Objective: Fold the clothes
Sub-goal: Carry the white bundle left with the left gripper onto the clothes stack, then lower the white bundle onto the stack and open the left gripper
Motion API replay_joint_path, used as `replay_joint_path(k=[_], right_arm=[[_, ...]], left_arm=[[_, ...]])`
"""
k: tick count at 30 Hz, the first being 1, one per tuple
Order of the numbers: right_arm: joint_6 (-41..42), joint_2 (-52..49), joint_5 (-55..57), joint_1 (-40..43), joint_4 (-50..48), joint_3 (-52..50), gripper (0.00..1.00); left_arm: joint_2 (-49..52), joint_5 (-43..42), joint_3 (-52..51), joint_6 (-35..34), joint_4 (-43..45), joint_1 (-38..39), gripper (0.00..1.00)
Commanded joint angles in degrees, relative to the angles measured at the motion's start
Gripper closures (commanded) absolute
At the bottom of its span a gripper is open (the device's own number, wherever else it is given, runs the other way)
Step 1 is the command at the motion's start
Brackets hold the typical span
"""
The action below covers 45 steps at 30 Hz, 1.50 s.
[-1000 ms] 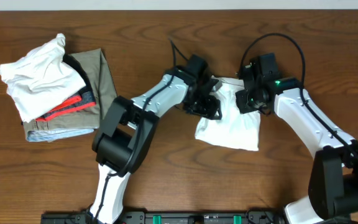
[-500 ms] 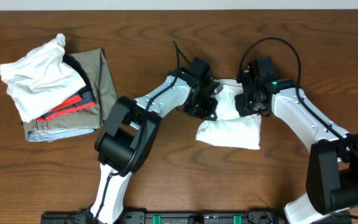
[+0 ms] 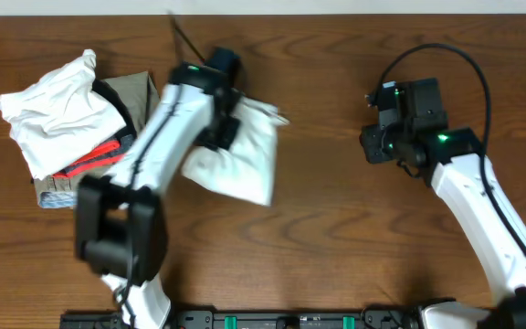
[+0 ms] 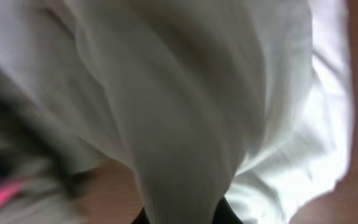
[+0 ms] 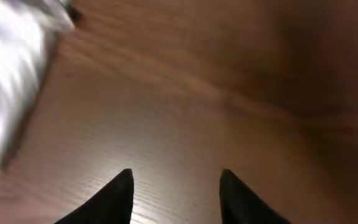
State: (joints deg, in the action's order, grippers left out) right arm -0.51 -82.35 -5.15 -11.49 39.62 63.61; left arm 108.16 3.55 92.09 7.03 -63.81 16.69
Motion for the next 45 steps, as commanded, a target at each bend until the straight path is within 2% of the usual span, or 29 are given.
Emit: replay_joint_path(k=[1,9,15,22,25,31,37,45], right_arm=[[-0.44,2.67,-0.22,0.24,0.76,0.09,0.56],[-0.44,4.24,-0.2,0.24,2.91,0.09,0.57],[-0.42,4.24,-0.2,0.24,4.15,0.09,0.56],[-0.42,4.24,-0.17,0.24,5.29,0.09,0.56],[-0.42,4.24,-0.17,0.24,5.27,0.09,0.56],[-0.39,4.24,-0.2,0.24,5.68,0.09,0.56],[-0.42,4.24,0.66,0.24,7.1,0.09,0.55],[-0.42,4.24,0.63,0.22,7.85,0.09,0.55]], left_arm=[[-4.2,13.09,1.42,6.56,0.09,-3.74,0.93],[-8.63,28.61,3.98,14.27,3.63,-10.97,0.94],[-8.63,29.75,6.71,18.93,8.92,-14.1,0.94],[-8.63,29.73,6.73,18.71,16.5,-17.57,0.94],[-8.63,29.68,6.73,16.2,16.94,-19.19,0.94],[-8.61,27.87,6.71,6.4,14.88,-24.76,0.94],[-8.48,17.81,6.23,-2.84,9.6,-33.11,0.94],[-7.37,12.07,4.81,-5.66,10.19,-41.62,0.92]])
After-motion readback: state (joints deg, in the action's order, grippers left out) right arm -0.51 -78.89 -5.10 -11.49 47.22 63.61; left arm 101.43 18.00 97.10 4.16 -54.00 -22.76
